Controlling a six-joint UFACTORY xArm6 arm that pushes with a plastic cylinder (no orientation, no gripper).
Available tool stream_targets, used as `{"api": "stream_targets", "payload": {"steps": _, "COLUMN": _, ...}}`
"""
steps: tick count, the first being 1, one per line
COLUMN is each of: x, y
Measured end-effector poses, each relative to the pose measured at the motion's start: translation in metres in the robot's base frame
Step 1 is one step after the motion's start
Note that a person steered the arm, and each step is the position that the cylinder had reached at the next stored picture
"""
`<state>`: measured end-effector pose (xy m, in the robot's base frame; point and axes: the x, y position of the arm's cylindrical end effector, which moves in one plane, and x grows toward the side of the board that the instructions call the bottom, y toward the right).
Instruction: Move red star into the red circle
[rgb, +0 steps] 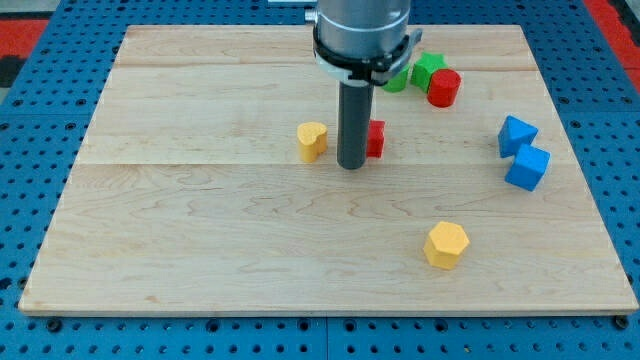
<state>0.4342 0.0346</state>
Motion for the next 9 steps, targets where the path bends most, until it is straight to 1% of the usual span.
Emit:
{"api": "stream_targets", "payload": {"steps": 1, "x": -0.014, "y": 0.012}}
{"api": "stream_targets", "payload": {"steps": 2, "x": -0.035, "y": -0.001}}
{"api": "stream_targets", "payload": {"steps": 3, "x": -0.040, "y": 0.011}}
{"api": "stream_targets", "payload": {"steps": 4, "x": -0.041, "y": 0.051}}
{"api": "stream_targets", "payload": {"steps": 6, "x": -0.049, "y": 0.083}}
{"api": "stream_targets", "payload": {"steps": 7, "x": -0.051, "y": 0.083}}
{"api": "stream_targets", "payload": {"steps": 8, "x": -0.079, "y": 0.093}}
{"api": "stream_targets", "payload": {"steps": 9, "x": -0.098, "y": 0.099}}
